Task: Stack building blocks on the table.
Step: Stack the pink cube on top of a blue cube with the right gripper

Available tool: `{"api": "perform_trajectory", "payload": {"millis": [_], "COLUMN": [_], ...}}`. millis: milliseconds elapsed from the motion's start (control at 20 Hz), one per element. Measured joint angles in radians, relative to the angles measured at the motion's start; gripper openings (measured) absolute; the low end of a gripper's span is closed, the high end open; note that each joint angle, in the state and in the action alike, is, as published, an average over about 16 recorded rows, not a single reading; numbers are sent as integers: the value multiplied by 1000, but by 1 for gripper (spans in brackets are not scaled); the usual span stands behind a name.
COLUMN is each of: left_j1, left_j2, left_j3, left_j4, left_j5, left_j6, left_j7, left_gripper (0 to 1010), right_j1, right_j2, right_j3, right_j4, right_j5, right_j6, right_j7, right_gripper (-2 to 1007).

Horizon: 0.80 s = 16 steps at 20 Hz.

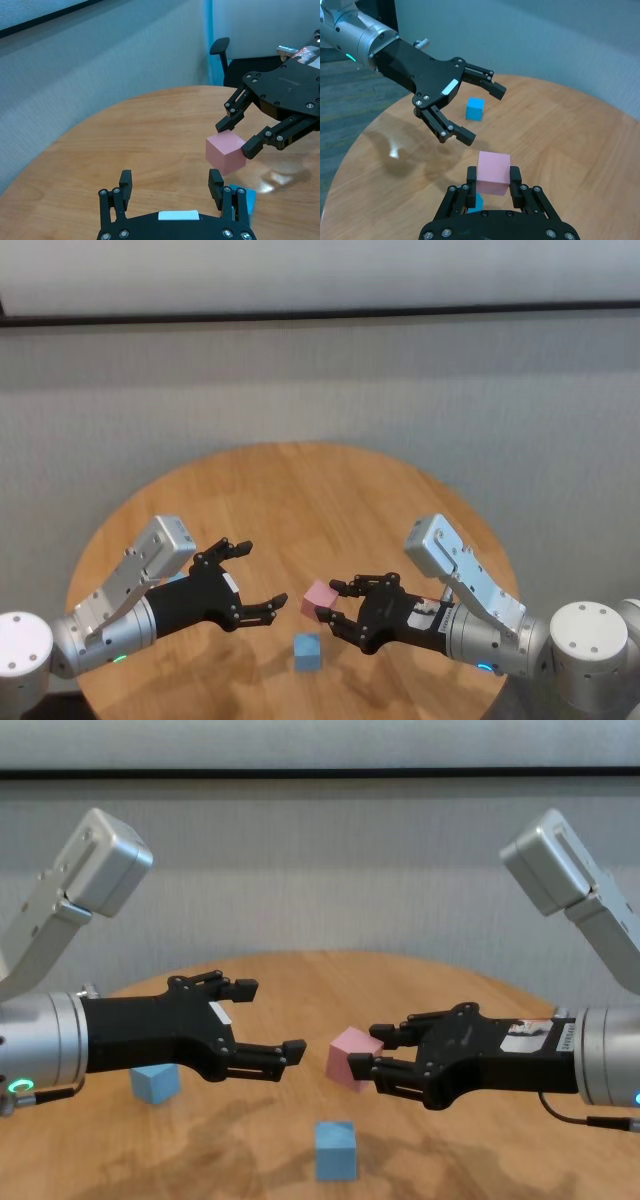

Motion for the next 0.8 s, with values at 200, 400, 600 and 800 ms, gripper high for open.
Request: {"api": "perform_trajectory", "payload": {"millis": [200, 400, 600, 800], "left_j1": [0, 0, 0, 0], "left_j2": [0, 0, 0, 0], "left_j3": [0, 0, 0, 0], "left_j4": [0, 0, 0, 0], "left_j5": [0, 0, 0, 0], "left_j6": [0, 0, 0, 0], "left_j7": [0, 0, 0, 0], "left_gripper": [1002, 1002, 1002, 1002], "right_j1": [4, 9, 14, 21], "right_j2": [7, 13, 16, 20], "right_j3": [-16, -34, -52, -68], "right_j4": [0, 1, 1, 1], "right_j5": [2, 1, -4, -13], "right_j6": [4, 8, 11, 15], "right_j7": [3, 5, 4, 1], "right_gripper": [370, 370, 370, 370]}}
